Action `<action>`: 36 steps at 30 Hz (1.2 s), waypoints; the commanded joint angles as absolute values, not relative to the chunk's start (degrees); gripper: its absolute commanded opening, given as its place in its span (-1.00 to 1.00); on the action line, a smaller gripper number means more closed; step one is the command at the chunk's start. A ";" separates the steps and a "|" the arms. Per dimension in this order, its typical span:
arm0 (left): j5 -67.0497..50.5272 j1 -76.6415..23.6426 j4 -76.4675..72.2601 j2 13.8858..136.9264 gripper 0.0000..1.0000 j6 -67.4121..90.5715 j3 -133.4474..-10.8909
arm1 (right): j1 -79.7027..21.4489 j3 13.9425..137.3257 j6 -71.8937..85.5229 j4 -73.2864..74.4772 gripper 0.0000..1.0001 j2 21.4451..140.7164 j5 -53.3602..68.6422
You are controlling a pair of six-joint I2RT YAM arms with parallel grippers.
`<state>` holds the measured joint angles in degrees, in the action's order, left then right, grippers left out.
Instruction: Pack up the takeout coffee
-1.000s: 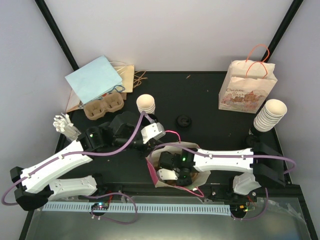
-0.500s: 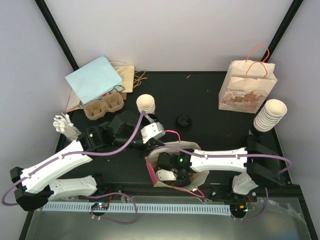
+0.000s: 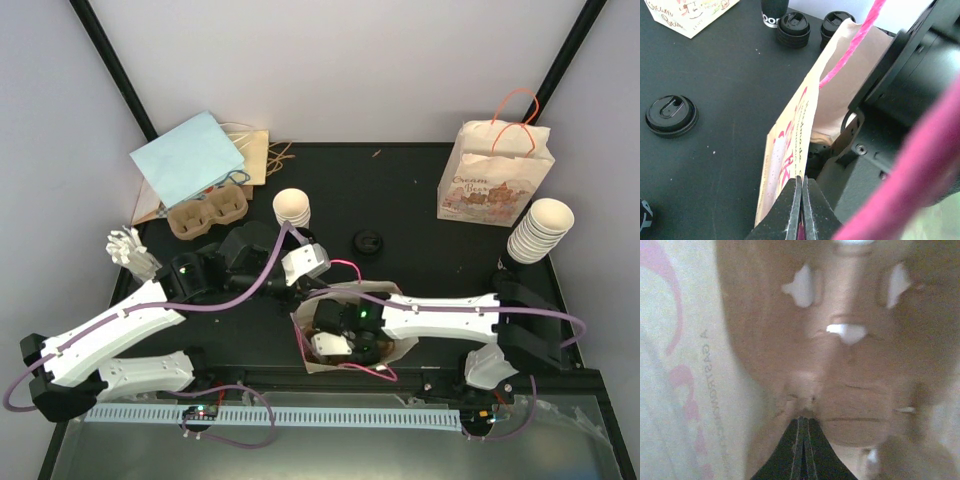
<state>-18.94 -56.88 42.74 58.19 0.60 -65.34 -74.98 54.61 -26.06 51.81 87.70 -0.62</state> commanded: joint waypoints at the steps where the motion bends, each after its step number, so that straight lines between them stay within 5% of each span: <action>1: -20.26 -56.78 41.34 58.78 -0.97 -0.15 -66.27 | -74.27 59.41 -25.93 56.18 -0.97 82.84 -2.13; 36: -18.36 -56.78 44.35 55.97 -0.97 0.09 -66.23 | -74.24 85.96 -22.81 62.01 -0.98 64.49 -3.90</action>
<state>-19.51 -56.64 43.20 57.41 0.47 -65.60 -74.48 84.93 -24.95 63.20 67.20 -3.29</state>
